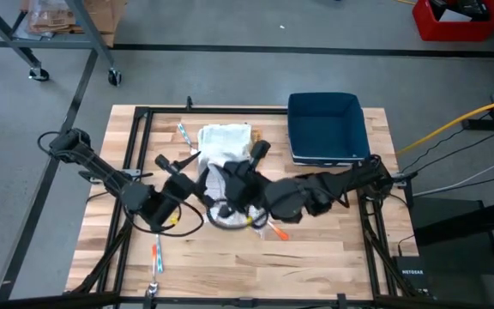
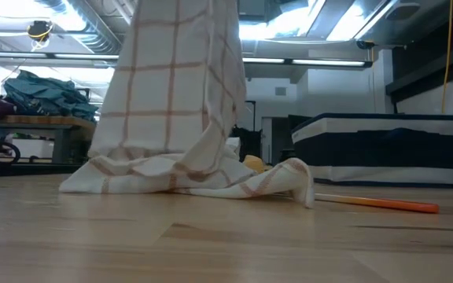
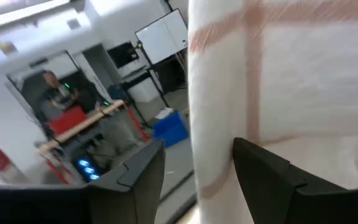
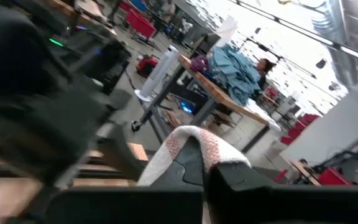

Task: Fold towel
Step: Fold the white patterned towel

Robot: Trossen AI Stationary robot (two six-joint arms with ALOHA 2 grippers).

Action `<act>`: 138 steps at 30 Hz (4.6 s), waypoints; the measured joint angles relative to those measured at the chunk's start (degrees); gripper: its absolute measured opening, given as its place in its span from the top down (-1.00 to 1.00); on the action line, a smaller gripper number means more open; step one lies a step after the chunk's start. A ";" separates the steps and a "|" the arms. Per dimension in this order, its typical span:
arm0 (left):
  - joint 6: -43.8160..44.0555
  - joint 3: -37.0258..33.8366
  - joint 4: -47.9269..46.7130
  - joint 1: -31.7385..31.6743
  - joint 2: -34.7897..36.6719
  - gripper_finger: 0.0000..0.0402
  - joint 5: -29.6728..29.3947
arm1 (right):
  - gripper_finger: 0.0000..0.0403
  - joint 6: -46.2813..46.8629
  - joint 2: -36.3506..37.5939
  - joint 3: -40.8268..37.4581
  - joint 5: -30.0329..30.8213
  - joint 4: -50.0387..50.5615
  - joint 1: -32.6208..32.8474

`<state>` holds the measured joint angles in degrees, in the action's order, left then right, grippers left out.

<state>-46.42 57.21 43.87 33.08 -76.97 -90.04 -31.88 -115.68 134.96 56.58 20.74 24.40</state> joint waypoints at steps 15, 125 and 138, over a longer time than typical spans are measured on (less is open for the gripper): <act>-13.31 0.00 0.01 -9.73 6.59 0.09 3.26 | 1.00 4.93 0.02 0.00 0.33 -0.68 8.38; 101.71 -11.56 -44.45 -23.14 -7.53 0.09 35.03 | 1.00 4.10 -1.70 -0.39 17.56 -21.23 15.58; 68.75 -11.56 -44.38 -23.35 17.16 0.09 36.71 | 1.00 18.63 -2.69 -0.42 11.85 -11.09 13.11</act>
<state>22.33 45.65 -0.52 9.73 -59.81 -53.33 -13.24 -118.37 134.54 68.42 9.66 37.51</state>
